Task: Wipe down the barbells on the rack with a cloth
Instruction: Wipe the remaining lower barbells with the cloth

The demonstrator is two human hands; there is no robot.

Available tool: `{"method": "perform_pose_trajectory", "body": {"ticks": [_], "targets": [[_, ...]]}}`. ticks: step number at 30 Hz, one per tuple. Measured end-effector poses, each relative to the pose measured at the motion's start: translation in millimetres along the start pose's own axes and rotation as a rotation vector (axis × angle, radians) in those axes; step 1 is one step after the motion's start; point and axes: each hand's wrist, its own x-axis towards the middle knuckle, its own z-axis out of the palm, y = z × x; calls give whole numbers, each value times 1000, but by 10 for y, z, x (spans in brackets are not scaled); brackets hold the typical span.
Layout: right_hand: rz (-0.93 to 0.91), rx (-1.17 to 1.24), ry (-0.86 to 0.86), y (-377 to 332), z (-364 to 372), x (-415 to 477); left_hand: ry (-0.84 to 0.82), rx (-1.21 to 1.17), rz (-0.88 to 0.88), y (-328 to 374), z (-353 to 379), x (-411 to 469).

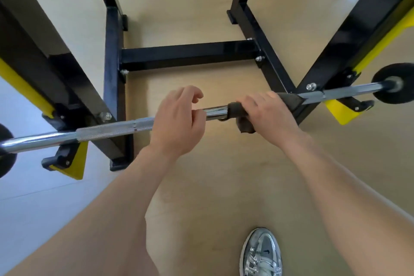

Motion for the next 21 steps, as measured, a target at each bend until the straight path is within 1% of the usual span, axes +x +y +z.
{"method": "perform_pose_trajectory", "body": {"ticks": [2, 3, 5, 7, 9, 11, 13, 15, 17, 19, 21], "targets": [[143, 2, 1, 452, 10, -194, -67, 74, 19, 84, 161, 15], [224, -6, 13, 570, 22, -248, -82, 99, 11, 122, 241, 30], [369, 30, 42, 534, 52, -271, -47, 101, -21, 193, 368, 79], [465, 104, 102, 255, 40, -216, 27, 65, -53, 289, 463, 139], [420, 129, 95, -136, 47, -149, 93, 25, -60, 410, 569, 222], [310, 158, 59, -525, 66, -45, 154, -45, -68, 542, 672, 303], [231, 240, 55, -673, 94, 56, 193, -107, -66, 674, 757, 368], [111, 278, 82, -468, 139, 64, 187, -120, -40, 811, 848, 411], [13, 207, 81, -63, 175, -64, 156, -97, -23, 932, 944, 476], [65, 189, 78, 431, 197, -263, 107, -44, -13, 1010, 1019, 578], [224, 200, 100, 957, 168, -485, 7, 4, -5, 1056, 1085, 696]]}}
